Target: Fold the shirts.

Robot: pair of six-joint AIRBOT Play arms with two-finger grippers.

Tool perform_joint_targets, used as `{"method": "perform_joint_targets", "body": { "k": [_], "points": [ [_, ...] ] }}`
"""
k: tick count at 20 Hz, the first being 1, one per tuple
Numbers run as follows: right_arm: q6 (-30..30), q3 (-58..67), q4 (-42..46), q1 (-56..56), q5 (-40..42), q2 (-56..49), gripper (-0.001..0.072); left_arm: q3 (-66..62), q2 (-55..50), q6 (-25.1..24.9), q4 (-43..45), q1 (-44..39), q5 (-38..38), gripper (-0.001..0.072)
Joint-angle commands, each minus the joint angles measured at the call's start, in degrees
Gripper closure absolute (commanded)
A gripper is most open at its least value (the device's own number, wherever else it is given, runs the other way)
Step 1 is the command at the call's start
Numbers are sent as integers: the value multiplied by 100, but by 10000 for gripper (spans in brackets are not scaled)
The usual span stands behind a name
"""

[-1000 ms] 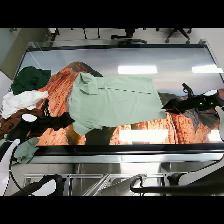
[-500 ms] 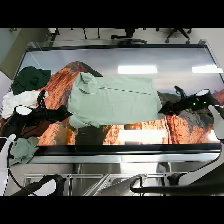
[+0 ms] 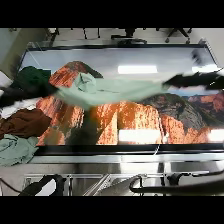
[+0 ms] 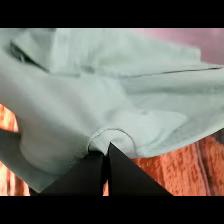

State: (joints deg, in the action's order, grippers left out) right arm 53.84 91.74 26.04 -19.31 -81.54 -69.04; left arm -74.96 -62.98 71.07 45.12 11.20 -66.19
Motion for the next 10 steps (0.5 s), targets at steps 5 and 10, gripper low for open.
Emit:
{"method": "perform_joint_targets", "body": {
  "k": [5,10],
  "points": [
    [103,2636,-916,-1110,1373,2114,696,-4734,896,37,227,743,-892,694],
    [437,2682,269,-1434,1668,2822,696,-4524,1519,-24,820,1478,-581,695]
  ]
}}
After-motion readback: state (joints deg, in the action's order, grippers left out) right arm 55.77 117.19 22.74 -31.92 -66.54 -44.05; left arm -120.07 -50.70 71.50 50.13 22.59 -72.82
